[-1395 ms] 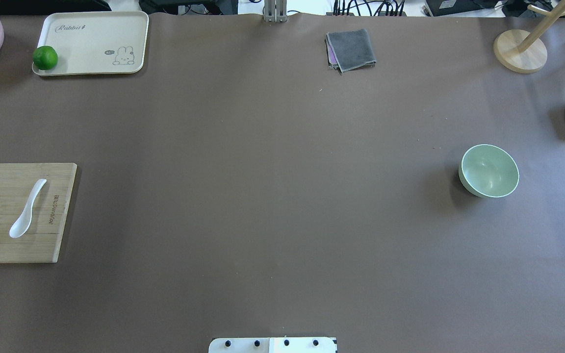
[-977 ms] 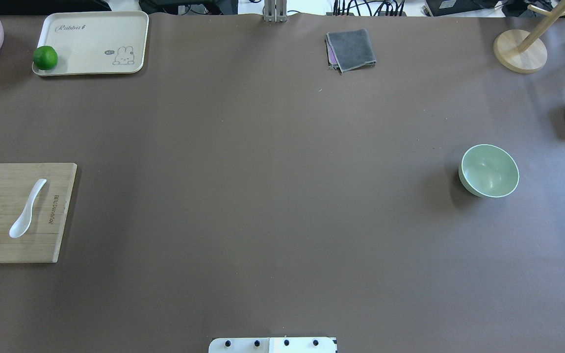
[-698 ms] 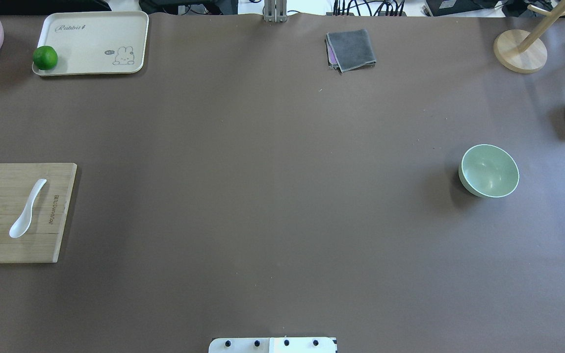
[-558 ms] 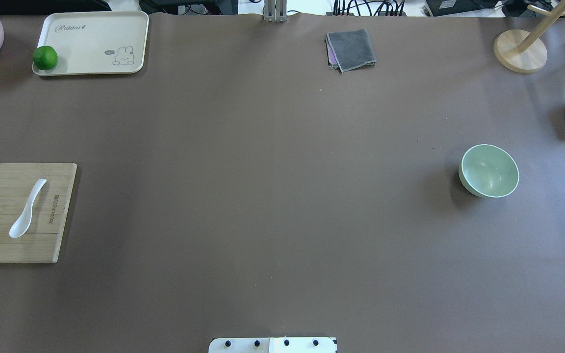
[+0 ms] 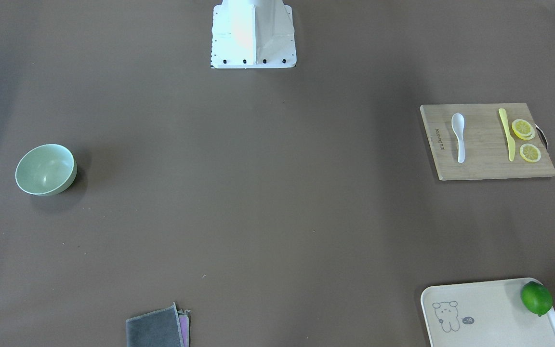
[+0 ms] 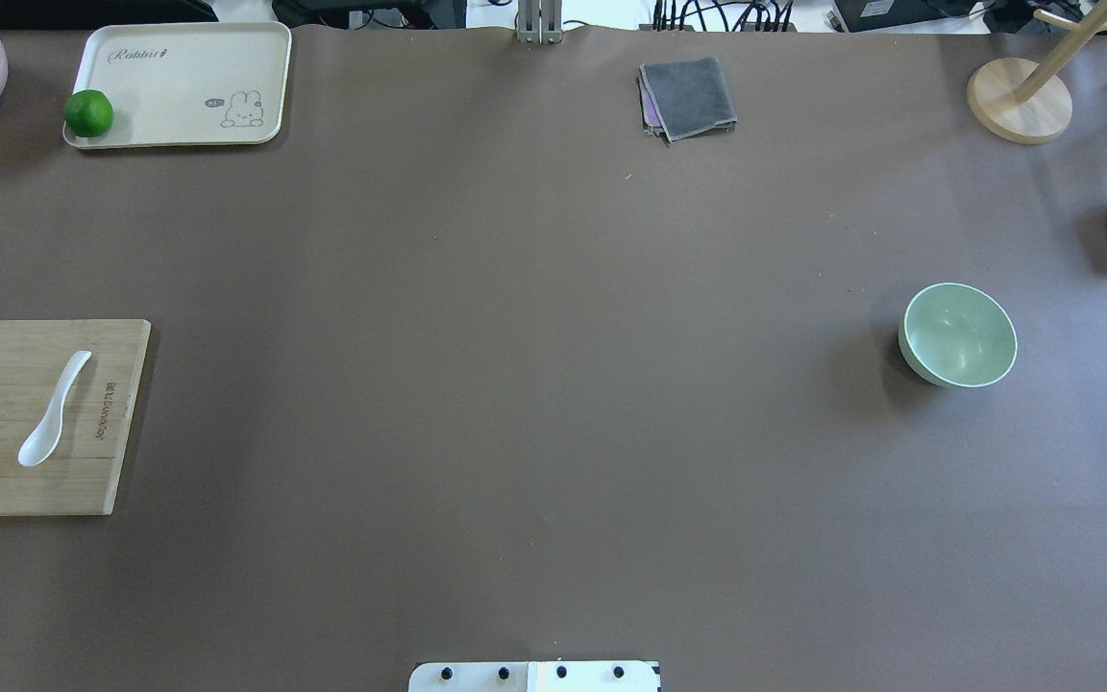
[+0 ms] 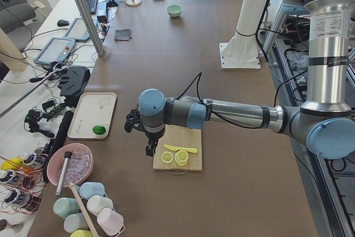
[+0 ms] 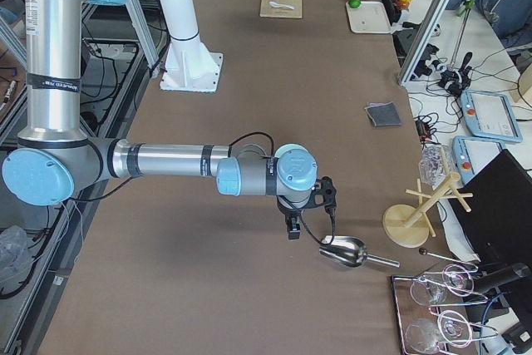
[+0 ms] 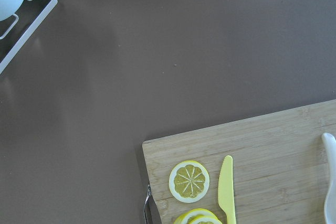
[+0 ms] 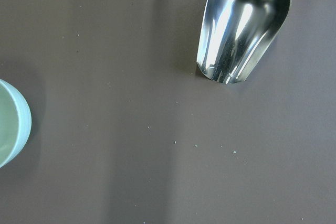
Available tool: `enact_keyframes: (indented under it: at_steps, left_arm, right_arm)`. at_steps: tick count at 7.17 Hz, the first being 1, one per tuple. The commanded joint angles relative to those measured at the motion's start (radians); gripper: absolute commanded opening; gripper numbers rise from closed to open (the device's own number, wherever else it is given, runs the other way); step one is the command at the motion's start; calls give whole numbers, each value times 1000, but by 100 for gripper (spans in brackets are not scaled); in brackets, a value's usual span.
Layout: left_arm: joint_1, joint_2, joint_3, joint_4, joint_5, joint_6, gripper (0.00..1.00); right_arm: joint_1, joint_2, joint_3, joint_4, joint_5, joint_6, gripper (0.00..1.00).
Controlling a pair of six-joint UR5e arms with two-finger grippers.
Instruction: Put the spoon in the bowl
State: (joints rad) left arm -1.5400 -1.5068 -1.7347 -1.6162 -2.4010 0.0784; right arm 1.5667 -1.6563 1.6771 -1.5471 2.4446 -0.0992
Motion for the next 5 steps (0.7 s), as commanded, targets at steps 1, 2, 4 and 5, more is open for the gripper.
enact_keyframes:
  at_steps: [1,2,4,5]
  left_arm:
    - [0,-3,-3,-5,2,-6,98]
    - [0,-6,-12,-5,3,-5,98]
    - [0,-7,-23,-7,5,-3,98]
    - [0,-4,-28,-5,3,-6,98]
  right_arm:
    - [1,-2,9,1,-1,-4,100]
    - [-1,-11,4,-1,4,1,100]
    - [-1,-16,19,-1,8,10,100]
    - [-1,-14,19,-1,11,10,100]
